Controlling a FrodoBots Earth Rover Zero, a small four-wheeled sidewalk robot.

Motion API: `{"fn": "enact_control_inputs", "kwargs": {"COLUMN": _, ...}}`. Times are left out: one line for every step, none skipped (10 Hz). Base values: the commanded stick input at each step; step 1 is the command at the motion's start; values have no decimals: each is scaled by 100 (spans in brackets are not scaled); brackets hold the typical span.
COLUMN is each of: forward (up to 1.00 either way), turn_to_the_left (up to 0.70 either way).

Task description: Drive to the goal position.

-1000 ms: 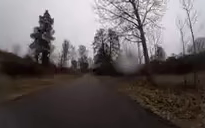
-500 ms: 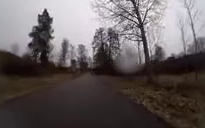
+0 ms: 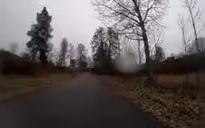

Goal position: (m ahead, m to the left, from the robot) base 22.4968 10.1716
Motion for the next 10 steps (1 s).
{"fn": "enact_control_inputs", "kwargs": {"forward": 70, "turn_to_the_left": 0}}
{"fn": "enact_control_inputs", "kwargs": {"forward": 70, "turn_to_the_left": 0}}
{"fn": "enact_control_inputs", "kwargs": {"forward": 70, "turn_to_the_left": 0}}
{"fn": "enact_control_inputs", "kwargs": {"forward": 70, "turn_to_the_left": 7}}
{"fn": "enact_control_inputs", "kwargs": {"forward": 70, "turn_to_the_left": 16}}
{"fn": "enact_control_inputs", "kwargs": {"forward": 70, "turn_to_the_left": 24}}
{"fn": "enact_control_inputs", "kwargs": {"forward": 70, "turn_to_the_left": 32}}
{"fn": "enact_control_inputs", "kwargs": {"forward": 70, "turn_to_the_left": 28}}
{"fn": "enact_control_inputs", "kwargs": {"forward": 70, "turn_to_the_left": 10}}
{"fn": "enact_control_inputs", "kwargs": {"forward": 70, "turn_to_the_left": 0}}
